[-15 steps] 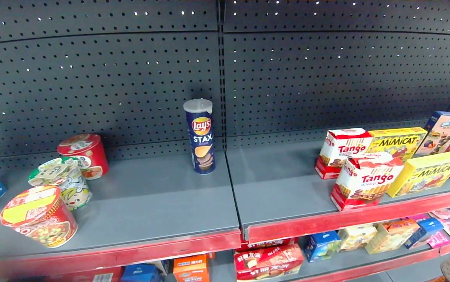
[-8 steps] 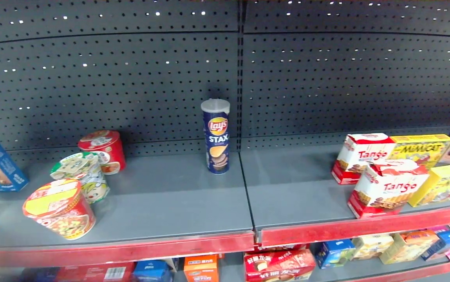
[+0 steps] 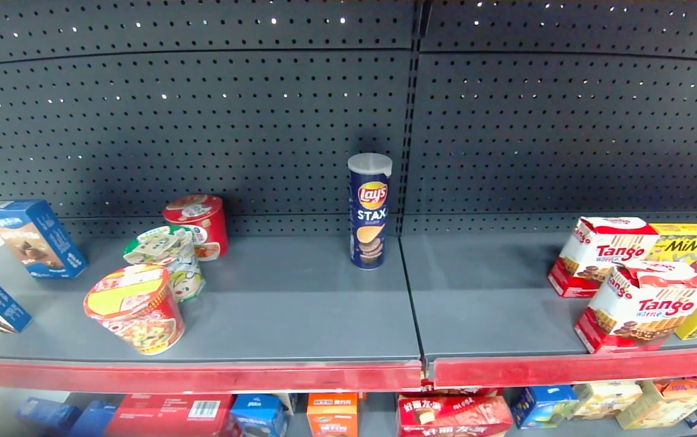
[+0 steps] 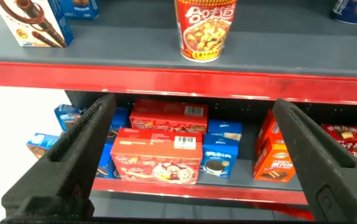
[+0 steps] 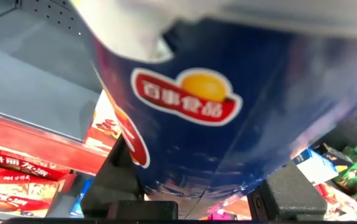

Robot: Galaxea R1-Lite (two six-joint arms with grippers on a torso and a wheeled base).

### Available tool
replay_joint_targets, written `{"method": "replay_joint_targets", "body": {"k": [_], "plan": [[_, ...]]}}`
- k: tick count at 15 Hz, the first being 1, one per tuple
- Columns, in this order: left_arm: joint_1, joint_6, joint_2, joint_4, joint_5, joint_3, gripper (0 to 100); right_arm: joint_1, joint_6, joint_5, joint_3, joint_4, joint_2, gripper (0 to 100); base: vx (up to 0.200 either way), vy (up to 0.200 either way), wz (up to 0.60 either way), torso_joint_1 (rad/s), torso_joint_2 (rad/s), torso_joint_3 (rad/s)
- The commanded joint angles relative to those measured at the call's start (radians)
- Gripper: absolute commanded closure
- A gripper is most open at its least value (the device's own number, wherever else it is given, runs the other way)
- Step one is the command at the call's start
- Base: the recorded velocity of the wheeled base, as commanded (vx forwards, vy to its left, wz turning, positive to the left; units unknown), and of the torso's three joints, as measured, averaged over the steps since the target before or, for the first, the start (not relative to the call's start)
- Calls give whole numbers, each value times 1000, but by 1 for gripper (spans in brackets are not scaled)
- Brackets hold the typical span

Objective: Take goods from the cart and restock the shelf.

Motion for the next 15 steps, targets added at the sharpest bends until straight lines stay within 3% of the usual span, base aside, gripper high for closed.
{"method": "replay_joint_targets", "body": {"k": [1,5,6,7,8,10,12,13,14,15], "plan": [[1,-1,1,0,1,0,0,-1,3,0,2,2,-16,100,0,0,0,0,0,0],[1,5,1,0,-1,0,0,-30,85,-41,-21,4,-33,100,0,0,0,0,0,0],[1,33,1,0,-4,0,0,-52,110,-81,-32,5,-42,100,0,0,0,0,0,0],[1,94,1,0,-22,0,0,-63,145,-95,-47,7,-51,100,0,0,0,0,0,0],[1,114,1,2,-62,-2,0,-66,180,-99,-69,14,-66,100,0,0,0,0,0,0],[-1,109,1,9,-125,-5,0,-142,242,-127,-125,123,-95,100,0,0,0,0,0,0],[-1,109,15,9,-125,-5,0,-213,363,-127,-178,267,-137,100,0,0,0,0,0,0],[-1,120,44,8,-128,-5,0,-238,423,-127,-211,346,-160,100,0,0,0,0,0,0],[-5,166,95,6,-134,-12,0,-294,504,-127,-274,491,-198,100,0,0,0,0,0,0],[-32,169,122,8,-147,-14,0,-330,544,-126,-322,600,-229,100,0,0,0,0,0,0]]}}
